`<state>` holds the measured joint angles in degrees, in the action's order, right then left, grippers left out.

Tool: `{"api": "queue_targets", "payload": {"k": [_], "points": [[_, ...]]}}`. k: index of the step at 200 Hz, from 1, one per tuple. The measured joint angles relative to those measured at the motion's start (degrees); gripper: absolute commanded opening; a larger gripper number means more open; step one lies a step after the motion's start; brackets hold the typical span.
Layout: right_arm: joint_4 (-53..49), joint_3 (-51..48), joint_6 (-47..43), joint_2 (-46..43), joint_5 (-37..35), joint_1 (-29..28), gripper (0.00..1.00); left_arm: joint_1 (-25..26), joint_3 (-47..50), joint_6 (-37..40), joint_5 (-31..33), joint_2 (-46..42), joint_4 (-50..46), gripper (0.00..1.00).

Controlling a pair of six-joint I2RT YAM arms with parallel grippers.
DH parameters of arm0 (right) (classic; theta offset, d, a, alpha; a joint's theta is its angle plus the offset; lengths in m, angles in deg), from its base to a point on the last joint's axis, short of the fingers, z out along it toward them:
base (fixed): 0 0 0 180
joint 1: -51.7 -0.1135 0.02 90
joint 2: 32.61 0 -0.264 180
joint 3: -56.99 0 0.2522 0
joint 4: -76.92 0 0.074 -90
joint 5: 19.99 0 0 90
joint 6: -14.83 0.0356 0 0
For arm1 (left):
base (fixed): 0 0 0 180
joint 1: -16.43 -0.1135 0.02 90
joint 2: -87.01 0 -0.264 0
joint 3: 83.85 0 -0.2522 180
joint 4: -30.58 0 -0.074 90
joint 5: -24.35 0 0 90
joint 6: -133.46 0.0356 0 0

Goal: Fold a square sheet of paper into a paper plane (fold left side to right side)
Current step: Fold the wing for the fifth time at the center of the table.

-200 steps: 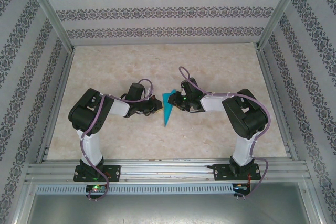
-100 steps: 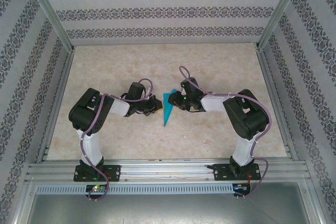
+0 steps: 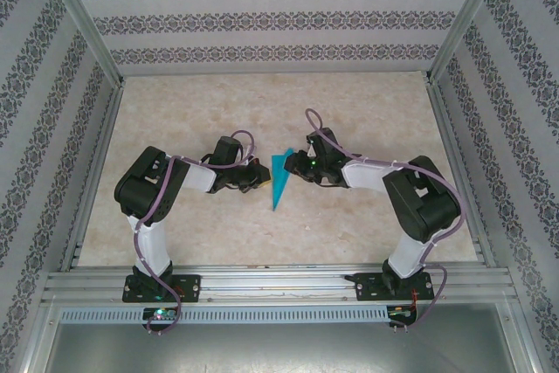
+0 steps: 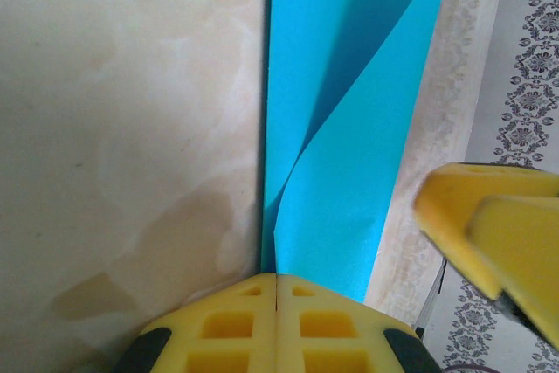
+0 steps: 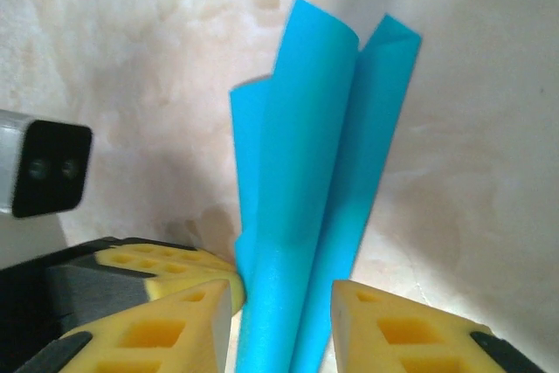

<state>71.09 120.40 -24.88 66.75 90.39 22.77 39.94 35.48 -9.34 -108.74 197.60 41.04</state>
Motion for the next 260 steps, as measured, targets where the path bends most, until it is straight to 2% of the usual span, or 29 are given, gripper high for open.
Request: {"api": "queue_targets", "payload": {"k": [35,72,122,260], "points": [[-0.87,2.47,-1.18,0.04,0.83,0.17,0.19,0.02,-0.15,0.09,0.0,0.0,-0.31,0.02],[-0.9,6.71,-1.6,3.15,1.6,-0.15,0.18,0.02,-0.22,0.11,0.0,0.0,-0.48,0.01],[-2.78,7.54,-2.69,6.49,1.64,-0.22,0.17,0.02,-0.35,0.11,0.02,0.0,-0.74,0.01],[-6.14,7.63,-3.8,8.31,-0.02,-0.2,0.16,0.02,-1.01,0.11,-0.02,0.15,-2.05,0.0]]}}
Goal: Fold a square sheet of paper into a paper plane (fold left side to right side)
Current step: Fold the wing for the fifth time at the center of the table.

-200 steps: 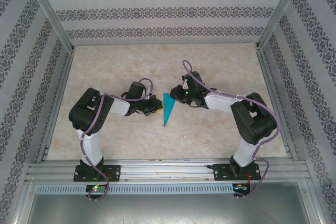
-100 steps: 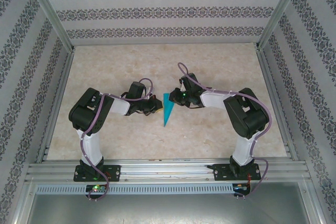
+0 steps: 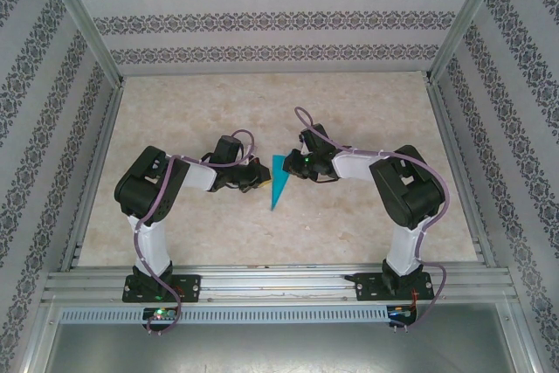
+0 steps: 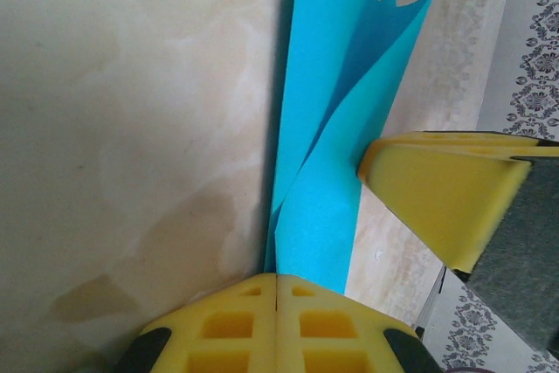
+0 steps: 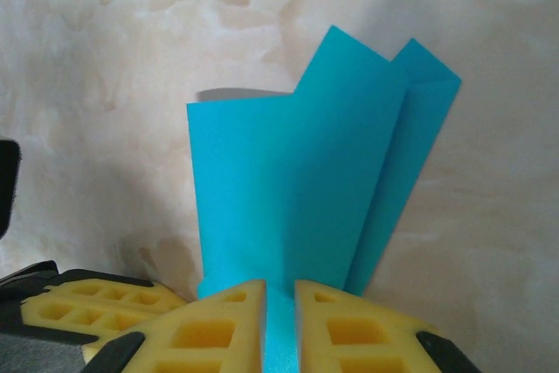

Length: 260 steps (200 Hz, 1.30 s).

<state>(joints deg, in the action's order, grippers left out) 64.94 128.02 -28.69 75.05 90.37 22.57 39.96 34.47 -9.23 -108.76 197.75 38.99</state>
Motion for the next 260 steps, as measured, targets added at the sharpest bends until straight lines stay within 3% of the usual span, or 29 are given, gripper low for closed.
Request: {"api": "queue_targets", "payload": {"k": [75,156,217,260], "points": [[-0.79,0.0,0.02,0.76,-0.02,0.04,0.16,-0.02,-0.02,0.0,-0.2,0.07,0.0,0.01],[-2.23,0.48,0.22,1.2,0.24,0.52,0.02,0.35,-0.13,1.68,3.06,-3.41,-3.78,0.2],[-2.14,0.48,0.24,1.2,0.48,0.52,0.0,0.42,-3.21,7.23,5.79,-15.69,-17.14,0.1],[-2.1,0.48,0.24,1.2,0.5,0.52,0.0,2.99,-4.15,7.43,3.21,-16.46,-20.35,0.06]]}}
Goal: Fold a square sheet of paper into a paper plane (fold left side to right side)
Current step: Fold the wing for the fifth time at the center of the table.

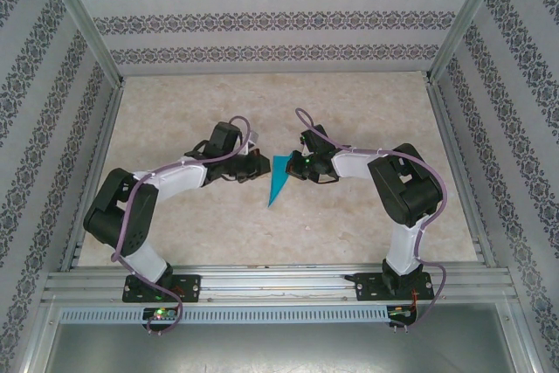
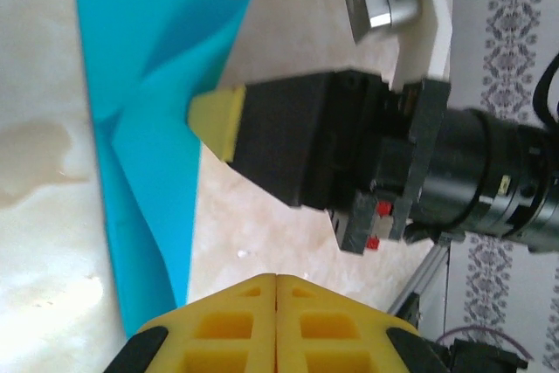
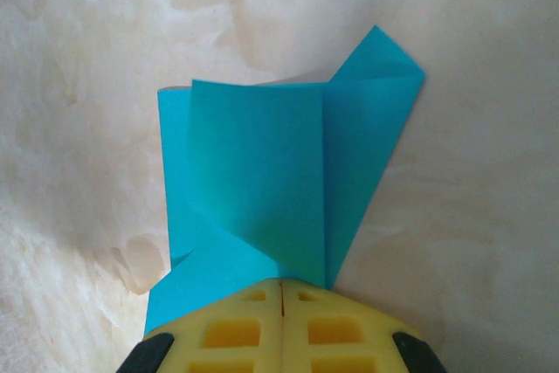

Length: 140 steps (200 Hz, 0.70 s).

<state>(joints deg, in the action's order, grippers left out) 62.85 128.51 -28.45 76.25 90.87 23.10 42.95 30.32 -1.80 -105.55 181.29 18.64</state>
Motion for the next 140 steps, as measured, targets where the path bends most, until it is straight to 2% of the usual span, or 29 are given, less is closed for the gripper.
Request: {"api": "queue_targets", "payload": {"k": [54,140], "points": [[0.0,0.0,0.0,0.0,0.04,0.0,0.0,3.02,-2.1,-0.17,-2.91,5.7,-0.17,0.04],[-0.11,0.0,-0.11,0.0,0.04,0.0,0.0,3.48,-2.73,0.57,-2.43,10.91,-1.29,0.04]]}}
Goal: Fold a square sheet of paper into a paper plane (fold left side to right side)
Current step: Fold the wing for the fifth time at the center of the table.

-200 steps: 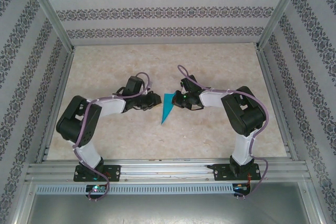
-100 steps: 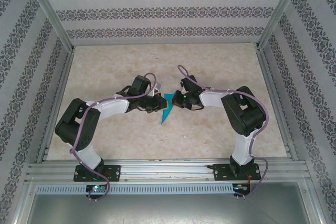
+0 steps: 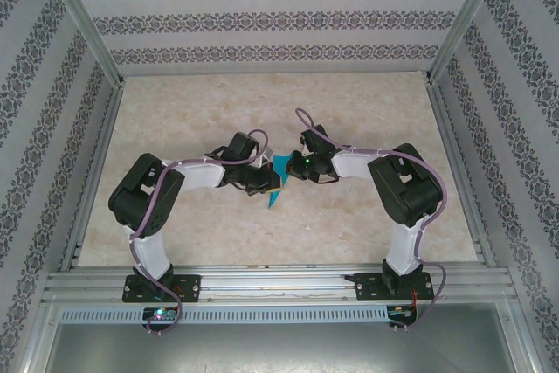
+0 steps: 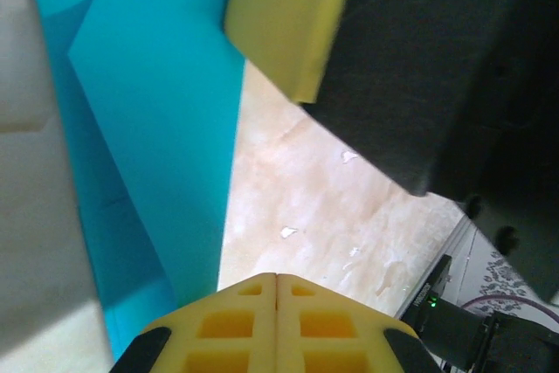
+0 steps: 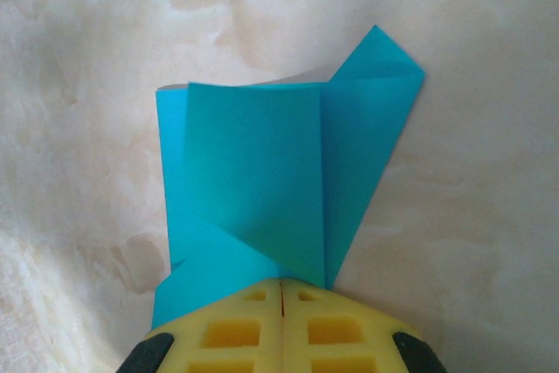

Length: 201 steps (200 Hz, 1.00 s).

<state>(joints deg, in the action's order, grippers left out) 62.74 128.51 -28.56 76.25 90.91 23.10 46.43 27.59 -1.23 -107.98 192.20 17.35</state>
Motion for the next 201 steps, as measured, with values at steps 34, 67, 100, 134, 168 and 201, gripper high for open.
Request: {"api": "queue_targets", "payload": {"k": [34,67,100,134,168,201], "points": [[-0.04,0.0,-0.11,0.0,0.0,0.0,0.0,0.0,0.0,1.07,1.29,0.74,-0.61,0.03],[-0.11,0.07,-0.15,0.0,-0.02,0.0,0.0,0.0,0.0,1.57,2.29,0.76,-1.05,0.04],[-0.66,0.26,-0.37,0.0,-0.04,0.0,0.0,0.0,-0.02,1.88,2.36,1.07,-1.2,0.04],[-0.7,0.28,-0.52,0.0,-0.04,0.0,0.0,0.0,-0.02,2.08,2.54,1.07,-1.25,0.03],[-1.49,0.61,-0.55,0.0,-0.07,-0.02,0.0,0.02,-0.02,2.32,3.28,1.09,-1.46,0.04],[-1.79,0.79,-0.57,0.04,-0.07,-0.02,0.0,0.0,-0.02,2.38,3.65,1.22,-1.49,0.03]]}}
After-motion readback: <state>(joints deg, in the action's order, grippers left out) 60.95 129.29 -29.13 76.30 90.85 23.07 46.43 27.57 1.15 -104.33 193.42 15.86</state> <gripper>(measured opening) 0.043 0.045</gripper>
